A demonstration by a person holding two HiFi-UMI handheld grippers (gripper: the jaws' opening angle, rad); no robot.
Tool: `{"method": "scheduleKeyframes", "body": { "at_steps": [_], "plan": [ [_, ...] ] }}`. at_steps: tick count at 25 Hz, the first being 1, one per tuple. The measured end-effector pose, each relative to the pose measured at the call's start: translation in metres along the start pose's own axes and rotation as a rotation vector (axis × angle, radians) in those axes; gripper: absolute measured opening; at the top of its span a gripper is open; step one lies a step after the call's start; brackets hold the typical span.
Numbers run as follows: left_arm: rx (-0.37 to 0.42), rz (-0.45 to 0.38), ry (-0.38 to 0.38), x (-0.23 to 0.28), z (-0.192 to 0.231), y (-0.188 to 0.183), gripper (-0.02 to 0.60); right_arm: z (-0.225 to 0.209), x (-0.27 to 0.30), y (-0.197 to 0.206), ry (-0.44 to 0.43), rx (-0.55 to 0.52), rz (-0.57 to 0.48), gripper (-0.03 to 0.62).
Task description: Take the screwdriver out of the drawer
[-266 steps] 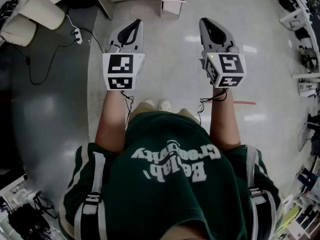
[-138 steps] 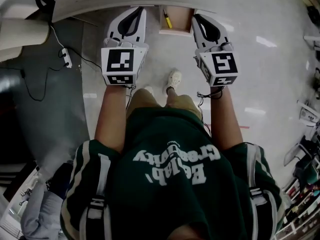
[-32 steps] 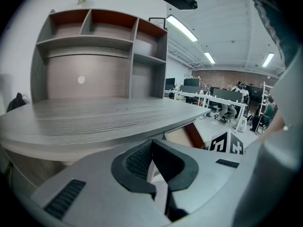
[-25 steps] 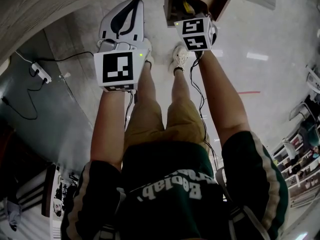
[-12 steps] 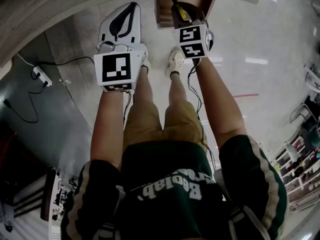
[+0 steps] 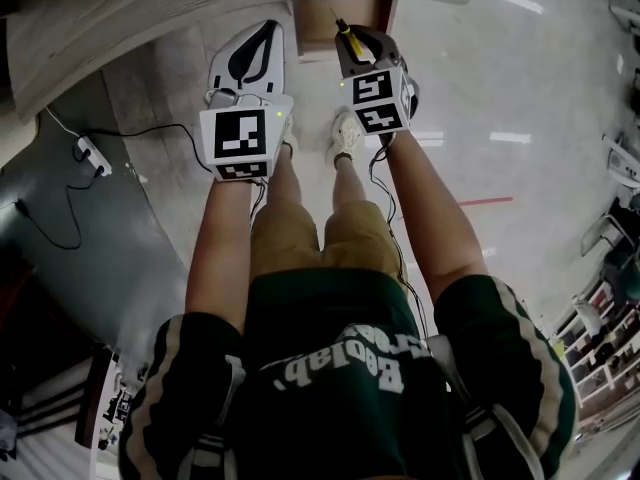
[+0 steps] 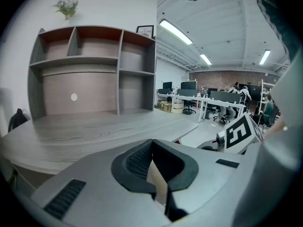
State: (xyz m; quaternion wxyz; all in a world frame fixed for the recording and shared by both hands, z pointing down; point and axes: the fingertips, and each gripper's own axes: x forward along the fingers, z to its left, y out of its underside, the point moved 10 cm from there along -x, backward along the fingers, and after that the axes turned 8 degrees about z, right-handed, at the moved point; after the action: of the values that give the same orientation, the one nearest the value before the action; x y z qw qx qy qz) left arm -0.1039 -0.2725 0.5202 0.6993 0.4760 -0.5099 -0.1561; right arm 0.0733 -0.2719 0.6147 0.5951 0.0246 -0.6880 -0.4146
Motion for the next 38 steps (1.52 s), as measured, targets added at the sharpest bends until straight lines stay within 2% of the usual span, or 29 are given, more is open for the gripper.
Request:
{"method": "scheduleKeyframes", "body": {
  "at_steps": [4, 12, 19, 23, 29, 38],
  "plan": [
    [0.003, 0.007, -0.011, -0.021, -0.017, -0.016, 0.018, -0.004, -0.036, 0.001, -0.009, -0.004, -0.005, 0.083],
    [0.048, -0.036, -0.047, -0.071, -0.040, -0.073, 0.018, -0.005, -0.112, -0.026, -0.015, -0.006, -0.061, 0.083],
    [0.058, -0.074, -0.072, -0.112, -0.066, -0.120, 0.018, -0.011, -0.183, -0.062, -0.018, -0.032, -0.115, 0.083],
    [0.073, -0.093, -0.078, -0.134, -0.085, -0.137, 0.018, -0.011, -0.217, -0.066, -0.029, -0.059, -0.149, 0.083],
    [0.079, -0.132, -0.084, -0.165, -0.117, -0.165, 0.018, -0.009, -0.264, -0.061, -0.044, -0.039, -0.181, 0.083],
    [0.092, -0.156, -0.125, -0.203, -0.157, -0.176, 0.018, -0.016, -0.331, -0.064, -0.039, -0.030, -0.283, 0.084]
  ]
}}
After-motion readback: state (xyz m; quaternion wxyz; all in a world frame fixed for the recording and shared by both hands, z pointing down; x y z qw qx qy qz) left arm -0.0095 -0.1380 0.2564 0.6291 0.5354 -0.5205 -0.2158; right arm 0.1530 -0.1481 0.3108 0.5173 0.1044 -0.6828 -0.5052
